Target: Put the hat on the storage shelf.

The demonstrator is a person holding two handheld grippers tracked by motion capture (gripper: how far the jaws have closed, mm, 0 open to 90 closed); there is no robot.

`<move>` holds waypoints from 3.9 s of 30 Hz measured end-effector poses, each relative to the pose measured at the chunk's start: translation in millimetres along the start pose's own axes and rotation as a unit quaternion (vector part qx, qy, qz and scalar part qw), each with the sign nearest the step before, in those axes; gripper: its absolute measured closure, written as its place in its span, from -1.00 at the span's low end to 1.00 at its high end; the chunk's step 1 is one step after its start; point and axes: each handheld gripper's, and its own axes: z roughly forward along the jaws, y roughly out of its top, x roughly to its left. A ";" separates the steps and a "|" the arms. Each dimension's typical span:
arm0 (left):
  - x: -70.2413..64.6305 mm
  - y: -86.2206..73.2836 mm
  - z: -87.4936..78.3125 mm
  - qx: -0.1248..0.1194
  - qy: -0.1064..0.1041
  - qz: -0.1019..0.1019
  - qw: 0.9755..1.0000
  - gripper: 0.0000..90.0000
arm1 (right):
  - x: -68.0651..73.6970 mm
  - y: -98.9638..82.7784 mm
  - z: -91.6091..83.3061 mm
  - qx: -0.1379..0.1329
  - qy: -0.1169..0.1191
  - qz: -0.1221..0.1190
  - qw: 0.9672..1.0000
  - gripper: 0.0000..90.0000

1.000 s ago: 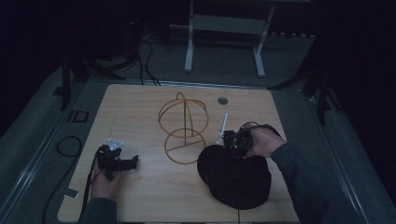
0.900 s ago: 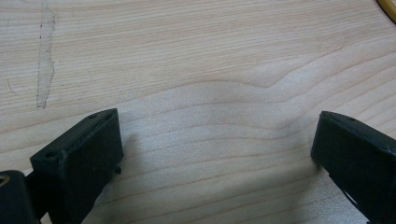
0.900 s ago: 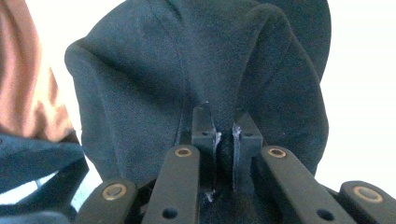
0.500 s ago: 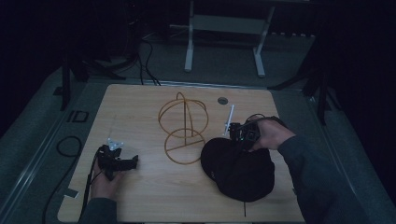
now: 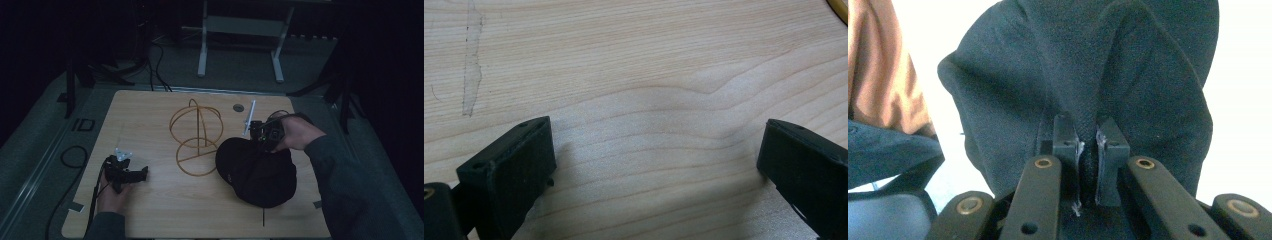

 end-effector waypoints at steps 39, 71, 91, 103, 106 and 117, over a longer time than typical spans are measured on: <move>-0.2 -0.1 0.1 -0.001 0.000 0.000 1.000 -0.96 | -1.4 -8.9 -76.0 -0.003 -0.021 -0.023 0.999 0.84; -0.5 0.0 0.2 -0.001 -0.001 0.000 1.000 -0.96 | 6.9 -11.6 -134.8 -0.036 -0.039 -0.032 0.998 0.84; -0.5 0.0 0.2 -0.001 -0.001 0.000 1.000 -0.96 | 8.2 -0.1 -147.1 -0.096 -0.058 -0.049 0.993 0.85; -0.6 0.0 0.2 -0.001 -0.001 0.000 1.000 -0.96 | 8.5 4.8 -150.8 -0.131 -0.072 -0.053 0.987 0.85; -0.7 0.0 0.3 -0.001 -0.001 0.000 1.000 -0.96 | 8.3 7.7 -151.4 -0.148 -0.074 -0.058 0.984 0.86; -1.4 -0.1 0.3 -0.002 -0.001 -0.001 1.000 -0.96 | 1.5 1.1 -147.4 -0.243 -0.096 -0.052 0.964 0.86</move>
